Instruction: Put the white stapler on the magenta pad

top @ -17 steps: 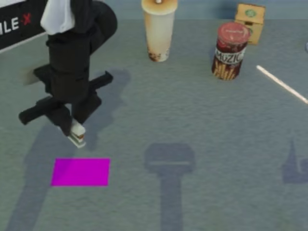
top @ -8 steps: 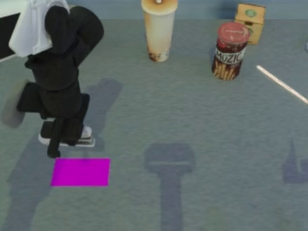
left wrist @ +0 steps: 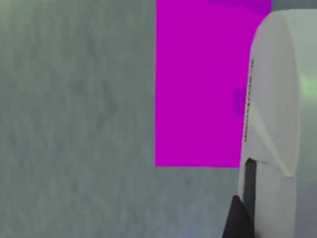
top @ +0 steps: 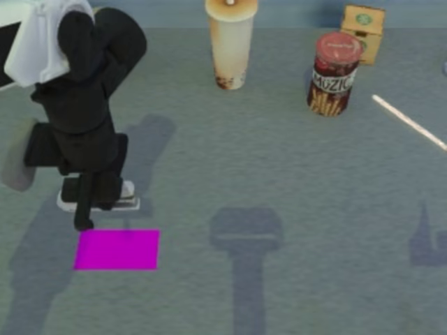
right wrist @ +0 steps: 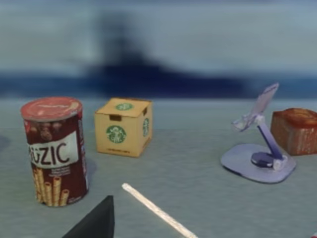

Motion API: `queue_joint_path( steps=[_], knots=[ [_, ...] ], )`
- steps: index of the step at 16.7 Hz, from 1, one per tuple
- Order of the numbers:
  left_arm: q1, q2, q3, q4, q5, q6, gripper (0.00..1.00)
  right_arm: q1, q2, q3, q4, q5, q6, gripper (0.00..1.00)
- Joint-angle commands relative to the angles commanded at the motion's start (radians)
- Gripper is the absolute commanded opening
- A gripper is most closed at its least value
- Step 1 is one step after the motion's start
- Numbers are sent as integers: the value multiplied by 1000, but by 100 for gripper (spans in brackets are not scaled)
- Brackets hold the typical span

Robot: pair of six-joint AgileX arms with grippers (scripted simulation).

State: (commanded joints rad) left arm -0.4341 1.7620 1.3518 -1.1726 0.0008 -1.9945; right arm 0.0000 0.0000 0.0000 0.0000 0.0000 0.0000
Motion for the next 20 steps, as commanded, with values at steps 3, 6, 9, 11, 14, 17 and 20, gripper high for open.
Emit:
queue_joint_path(
  steps=[3, 6, 9, 11, 14, 17, 20],
  knots=[
    [2, 10, -28, 40, 1, 3, 0, 0, 0, 0, 0, 0, 0, 100],
    [9, 45, -109, 165, 0, 6, 0, 0, 0, 0, 0, 0, 0, 100],
    [15, 91, -206, 314, 0, 10, 0, 0, 0, 0, 0, 0, 0, 100],
    [17, 113, -253, 374, 1, 12, 0, 0, 0, 0, 0, 0, 0, 100],
    [18, 121, -269, 393, 2, 13, 0, 0, 0, 0, 0, 0, 0, 100],
    [18, 121, -269, 393, 2, 13, 8, 0, 0, 0, 0, 0, 0, 100],
    [18, 121, -269, 393, 2, 13, 30, 0, 0, 0, 0, 0, 0, 100]
  ],
)
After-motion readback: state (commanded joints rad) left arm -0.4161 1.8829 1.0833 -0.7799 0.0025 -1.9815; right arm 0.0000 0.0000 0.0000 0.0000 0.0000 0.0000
